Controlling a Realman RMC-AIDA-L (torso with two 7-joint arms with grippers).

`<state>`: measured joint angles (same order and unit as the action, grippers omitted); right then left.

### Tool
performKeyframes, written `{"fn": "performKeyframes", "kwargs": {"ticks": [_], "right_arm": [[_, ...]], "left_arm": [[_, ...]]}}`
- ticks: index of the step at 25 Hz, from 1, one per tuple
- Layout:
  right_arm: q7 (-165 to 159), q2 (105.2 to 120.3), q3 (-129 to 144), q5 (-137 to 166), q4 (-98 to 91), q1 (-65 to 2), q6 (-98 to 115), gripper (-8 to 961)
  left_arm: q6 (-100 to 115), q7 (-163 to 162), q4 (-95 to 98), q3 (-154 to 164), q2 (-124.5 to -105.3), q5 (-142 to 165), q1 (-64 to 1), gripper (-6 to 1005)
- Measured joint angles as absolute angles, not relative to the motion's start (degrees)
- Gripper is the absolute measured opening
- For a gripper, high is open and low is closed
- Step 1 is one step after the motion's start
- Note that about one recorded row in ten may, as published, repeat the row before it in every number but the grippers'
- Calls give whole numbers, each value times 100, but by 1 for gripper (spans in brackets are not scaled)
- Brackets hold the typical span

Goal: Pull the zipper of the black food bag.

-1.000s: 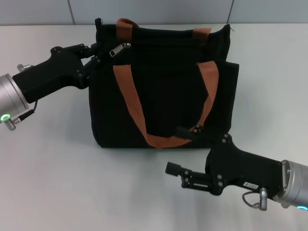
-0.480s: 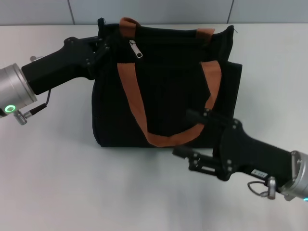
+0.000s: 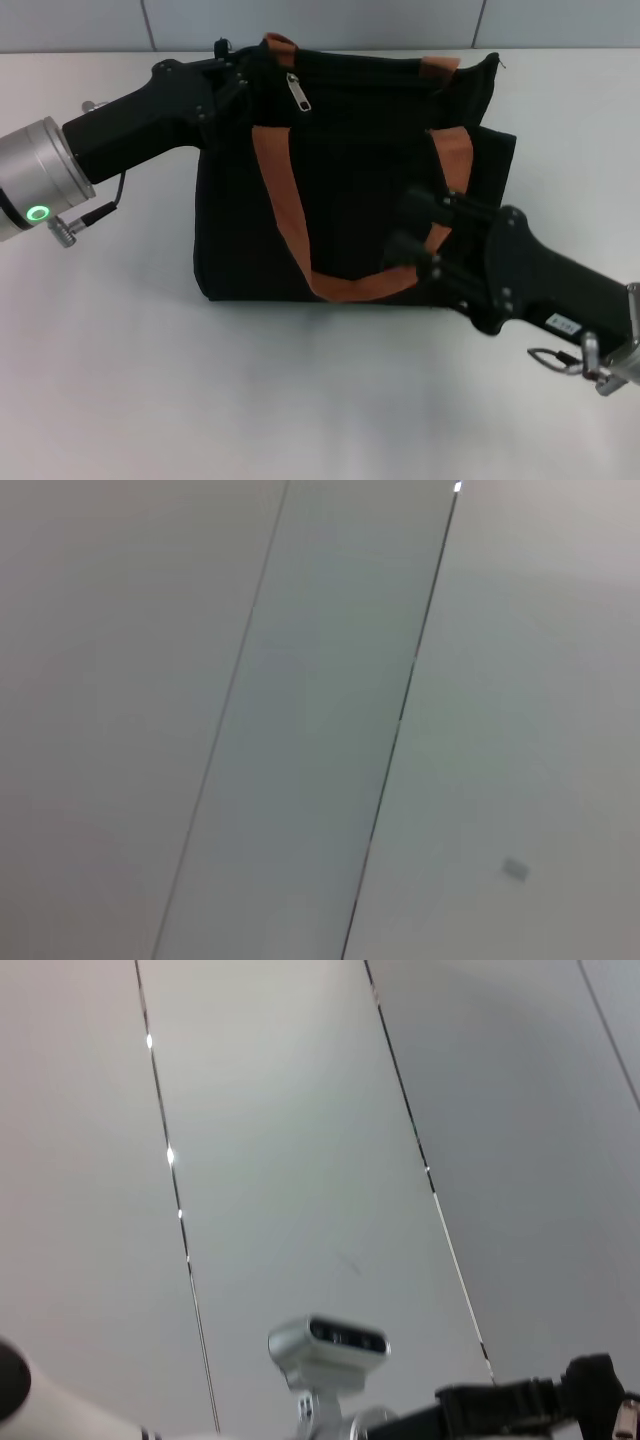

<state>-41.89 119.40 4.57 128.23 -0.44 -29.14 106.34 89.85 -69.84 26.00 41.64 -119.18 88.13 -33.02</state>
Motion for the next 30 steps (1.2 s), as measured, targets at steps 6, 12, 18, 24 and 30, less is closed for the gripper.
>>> {"fn": "performKeyframes", "kwargs": {"ticks": [6,12,18,24,30], "right_arm": [[-5292,11944,-62,12822,-31,-3044,10564,549],[-6647,11950,-570,12822,148,-3112,10075,348],[-6907,11962,-578,12823,212,-3295,10008,355],[-7088,11961,-783,12824,377,-3390,9697,356],[-7418,11956,-894,12823,402,-3546,9364,354]], "left_arm": [[9044,-6707,2551,4869,-11917,8184,-3307,31],[9006,-6412,2526,5420,-11918,7702,-3313,31],[8984,-6393,2526,5453,-11918,7669,-3383,31],[8975,-6390,2528,5480,-11918,7664,-3446,32],[8997,-6388,2531,5531,-11918,7663,-3509,32]]}}
